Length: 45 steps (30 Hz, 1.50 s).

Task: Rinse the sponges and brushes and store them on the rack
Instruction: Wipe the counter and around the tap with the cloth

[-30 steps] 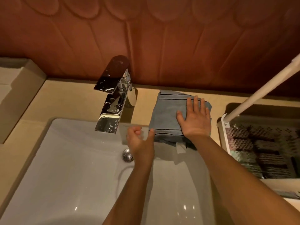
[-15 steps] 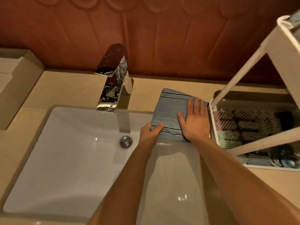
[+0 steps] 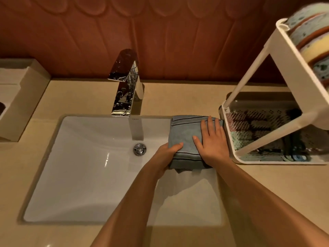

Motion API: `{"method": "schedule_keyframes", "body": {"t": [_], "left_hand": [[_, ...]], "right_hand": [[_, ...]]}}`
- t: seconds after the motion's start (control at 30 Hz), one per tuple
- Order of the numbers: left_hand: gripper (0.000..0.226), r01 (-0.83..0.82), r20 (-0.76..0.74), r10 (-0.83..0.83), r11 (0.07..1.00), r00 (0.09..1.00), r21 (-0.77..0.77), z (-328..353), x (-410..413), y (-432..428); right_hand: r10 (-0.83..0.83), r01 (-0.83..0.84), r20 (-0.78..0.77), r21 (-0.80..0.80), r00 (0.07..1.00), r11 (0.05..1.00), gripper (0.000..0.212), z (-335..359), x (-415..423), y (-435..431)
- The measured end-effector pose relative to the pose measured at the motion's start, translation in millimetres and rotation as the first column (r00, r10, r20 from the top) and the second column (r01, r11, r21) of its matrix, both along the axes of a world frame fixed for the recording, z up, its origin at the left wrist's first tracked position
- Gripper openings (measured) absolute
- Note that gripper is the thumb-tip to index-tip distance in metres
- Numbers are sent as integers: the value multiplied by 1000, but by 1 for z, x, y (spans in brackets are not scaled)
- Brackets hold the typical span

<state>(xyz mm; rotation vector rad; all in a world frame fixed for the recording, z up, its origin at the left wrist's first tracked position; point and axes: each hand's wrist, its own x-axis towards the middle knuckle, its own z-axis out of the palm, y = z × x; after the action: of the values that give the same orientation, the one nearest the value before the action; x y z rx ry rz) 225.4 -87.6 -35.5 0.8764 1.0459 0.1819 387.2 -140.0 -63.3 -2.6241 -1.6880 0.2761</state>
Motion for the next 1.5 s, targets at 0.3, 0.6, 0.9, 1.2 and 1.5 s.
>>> {"method": "schedule_keyframes", "body": {"t": [0.3,0.6,0.9,1.2,1.5], "left_hand": [[50,172,-4,-174,972,985,158,24,-21,-50],[55,135,-72,-132,990,989,34,30,-29,-114],[23,569,-379,-458,778,804,267,43,-17,-146],[61,726,-699,-269,3,663,688,30,16,-162],[73,845,-874,-414,-344,254,409,-6,37,-190]], "right_hand": [[110,-108,-54,36,992,993,70,1,-15,-69],[231,-232,-63,-8,971,973,66,16,-14,-128],[156,-157,-34,-12,987,988,60,12,7,-200],[38,-38,-4,-10,999,999,60,13,27,-248],[50,-51,-50,-14,997,999,59,16,58,-285]]}}
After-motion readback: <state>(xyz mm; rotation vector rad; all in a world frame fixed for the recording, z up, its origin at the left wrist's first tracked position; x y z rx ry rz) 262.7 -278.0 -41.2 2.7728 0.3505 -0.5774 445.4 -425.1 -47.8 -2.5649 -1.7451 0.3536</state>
